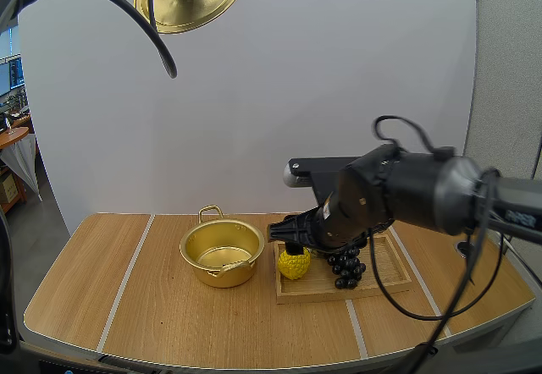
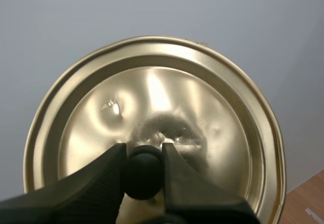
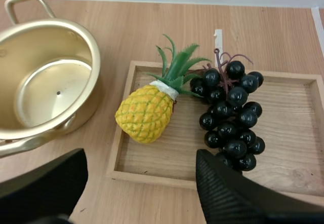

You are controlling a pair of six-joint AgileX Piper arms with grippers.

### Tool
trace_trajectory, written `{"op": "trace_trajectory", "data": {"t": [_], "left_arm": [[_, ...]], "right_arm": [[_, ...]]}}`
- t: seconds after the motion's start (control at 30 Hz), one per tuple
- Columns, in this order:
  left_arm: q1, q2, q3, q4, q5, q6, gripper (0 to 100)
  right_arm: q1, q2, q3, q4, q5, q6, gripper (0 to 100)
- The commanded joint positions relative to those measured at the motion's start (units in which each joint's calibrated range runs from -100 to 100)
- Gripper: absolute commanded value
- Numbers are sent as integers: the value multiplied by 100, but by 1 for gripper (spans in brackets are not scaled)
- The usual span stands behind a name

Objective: Open the pot, put the pineapple inside, and close it

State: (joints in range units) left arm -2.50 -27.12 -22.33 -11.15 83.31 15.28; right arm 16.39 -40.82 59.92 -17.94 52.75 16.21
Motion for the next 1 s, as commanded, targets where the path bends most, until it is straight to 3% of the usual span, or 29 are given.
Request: {"op": "trace_trajectory", "data": {"t": [0.0,0.2,0.47,0.6,0.97], "left_arm": [[-20,-29,-40,-15,-61,-25,0],[-20,-29,-40,-15,-61,-25,0],[-20,-29,-40,-15,-61,-25,0],[-20,-29,-40,-15,-61,-25,0],[-20,-29,-40,-15,-61,-25,0]], "right_arm": [[19,374,-168,-345,-137,662,100],[19,1070,-1012,-334,508,1874,100],[19,1865,-1667,-120,827,2882,100],[19,2228,-1667,218,459,2970,100],[-179,2819,-1667,180,34,3061,100]]}}
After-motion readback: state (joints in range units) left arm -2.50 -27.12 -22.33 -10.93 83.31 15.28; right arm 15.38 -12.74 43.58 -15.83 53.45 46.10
